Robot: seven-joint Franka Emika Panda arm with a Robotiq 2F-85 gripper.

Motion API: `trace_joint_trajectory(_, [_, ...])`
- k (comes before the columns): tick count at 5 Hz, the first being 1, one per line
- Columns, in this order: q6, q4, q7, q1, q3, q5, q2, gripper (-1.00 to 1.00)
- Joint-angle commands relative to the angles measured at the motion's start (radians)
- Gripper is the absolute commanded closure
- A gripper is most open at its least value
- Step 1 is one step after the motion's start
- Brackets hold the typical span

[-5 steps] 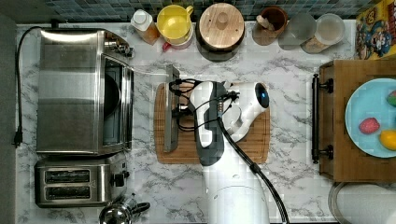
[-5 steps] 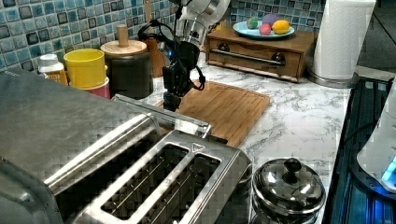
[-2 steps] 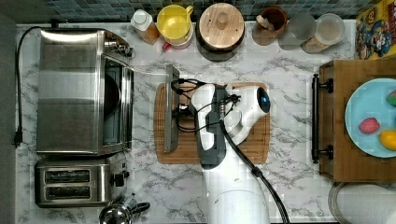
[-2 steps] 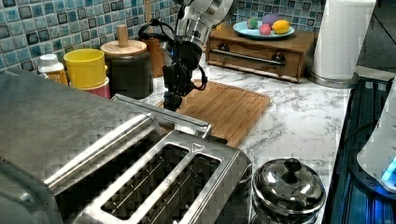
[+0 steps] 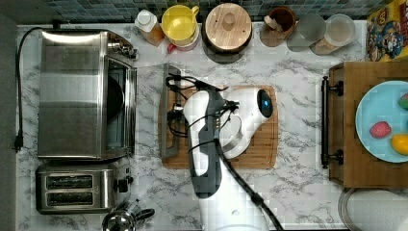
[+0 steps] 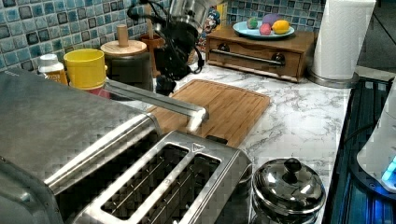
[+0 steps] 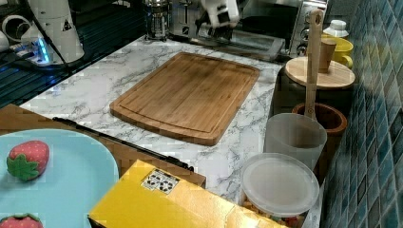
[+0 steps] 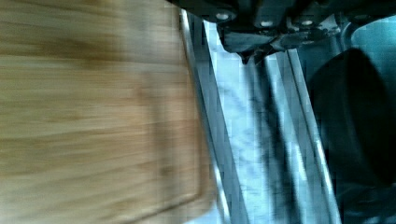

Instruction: Close the oven.

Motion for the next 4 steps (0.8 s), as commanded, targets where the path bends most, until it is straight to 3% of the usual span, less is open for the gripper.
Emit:
trace_joint_trajectory(1, [0.083, 0.277, 0.671, 0.295, 0.181, -0.603, -0.085, 1.0])
trace_joint_trajectory(4, [-0.071, 0.439, 1.167, 0.374, 0.188, -1.093, -0.019, 1.0])
